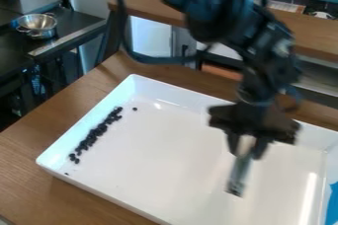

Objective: Sweep into pile

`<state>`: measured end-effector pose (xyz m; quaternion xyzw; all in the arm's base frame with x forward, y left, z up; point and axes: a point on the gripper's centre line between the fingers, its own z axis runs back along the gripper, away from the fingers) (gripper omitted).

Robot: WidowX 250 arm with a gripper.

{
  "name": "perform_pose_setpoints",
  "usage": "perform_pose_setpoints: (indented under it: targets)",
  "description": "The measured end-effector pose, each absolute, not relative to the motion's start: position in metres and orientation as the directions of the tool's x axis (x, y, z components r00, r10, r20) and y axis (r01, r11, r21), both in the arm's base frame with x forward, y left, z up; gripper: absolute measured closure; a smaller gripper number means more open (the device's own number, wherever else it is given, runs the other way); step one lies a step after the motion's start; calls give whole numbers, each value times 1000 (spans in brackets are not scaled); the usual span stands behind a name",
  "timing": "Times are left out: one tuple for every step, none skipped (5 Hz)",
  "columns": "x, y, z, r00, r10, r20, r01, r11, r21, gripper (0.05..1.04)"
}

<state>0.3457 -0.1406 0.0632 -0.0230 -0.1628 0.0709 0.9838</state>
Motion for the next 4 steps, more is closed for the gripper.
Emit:
perform_pose_setpoints:
  targets:
    - [355, -167, 45, 934, 116, 337, -109, 993, -40, 714]
    - [367, -170, 24, 932, 108, 345, -112, 994, -7, 713]
    - [374, -171, 11, 937, 84, 338, -94, 995, 14, 656]
    - [372, -165, 20, 969, 103, 224, -104, 995, -6, 350]
